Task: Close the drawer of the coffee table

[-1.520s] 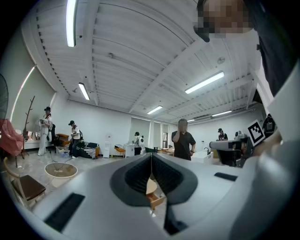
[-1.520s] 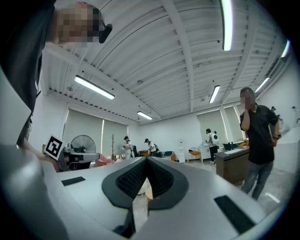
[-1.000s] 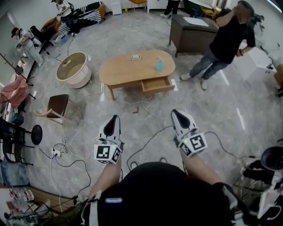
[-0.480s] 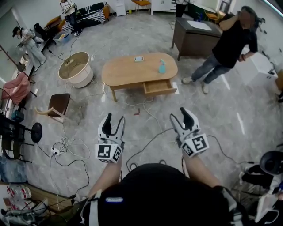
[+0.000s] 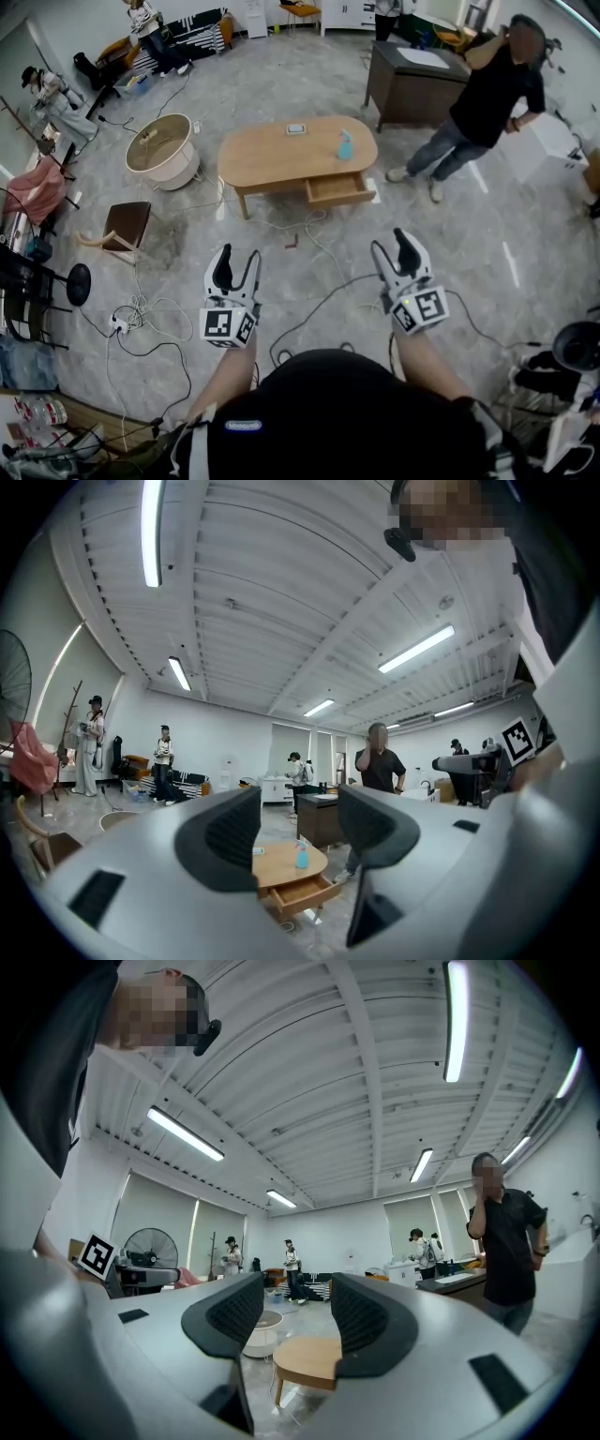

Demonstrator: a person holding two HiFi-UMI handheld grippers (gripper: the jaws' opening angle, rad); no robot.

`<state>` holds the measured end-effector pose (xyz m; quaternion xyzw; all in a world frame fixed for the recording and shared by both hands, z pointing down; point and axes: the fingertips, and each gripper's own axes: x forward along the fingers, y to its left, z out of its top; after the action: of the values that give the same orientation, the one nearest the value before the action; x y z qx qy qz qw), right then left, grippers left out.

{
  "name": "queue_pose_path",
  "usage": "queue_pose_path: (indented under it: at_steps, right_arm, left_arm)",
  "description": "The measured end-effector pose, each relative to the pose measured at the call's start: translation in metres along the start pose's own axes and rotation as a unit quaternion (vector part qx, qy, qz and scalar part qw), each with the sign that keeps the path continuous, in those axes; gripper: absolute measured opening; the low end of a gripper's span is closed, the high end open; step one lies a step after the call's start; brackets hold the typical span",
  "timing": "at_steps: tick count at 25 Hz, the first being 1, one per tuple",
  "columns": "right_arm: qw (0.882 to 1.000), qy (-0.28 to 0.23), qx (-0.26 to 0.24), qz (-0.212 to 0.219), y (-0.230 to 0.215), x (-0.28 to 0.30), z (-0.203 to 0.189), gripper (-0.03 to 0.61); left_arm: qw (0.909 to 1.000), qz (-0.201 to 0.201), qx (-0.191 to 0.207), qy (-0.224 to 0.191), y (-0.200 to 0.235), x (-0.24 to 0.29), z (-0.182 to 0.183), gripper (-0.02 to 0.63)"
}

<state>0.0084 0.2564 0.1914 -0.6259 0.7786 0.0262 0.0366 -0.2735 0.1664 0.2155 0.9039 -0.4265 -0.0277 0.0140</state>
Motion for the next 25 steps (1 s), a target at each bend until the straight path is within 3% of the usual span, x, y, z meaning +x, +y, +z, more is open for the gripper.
queue_pose_path:
  at_steps: [16, 25]
  right_arm:
    - [1.0, 0.009, -0.001, -0.029, 0.031, 0.024, -0.003, 0.199]
    - [0.998, 0.003, -0.003, -0.058, 0.057, 0.042, -0.006, 0.199]
  left_arm:
    - [0.9995, -0.032, -0.009, 0.0, 0.032, 0.006, -0.009, 0.241]
    - [0.9976, -0.069, -0.006, 0.0, 0.057, 0.012, -0.011, 0.241]
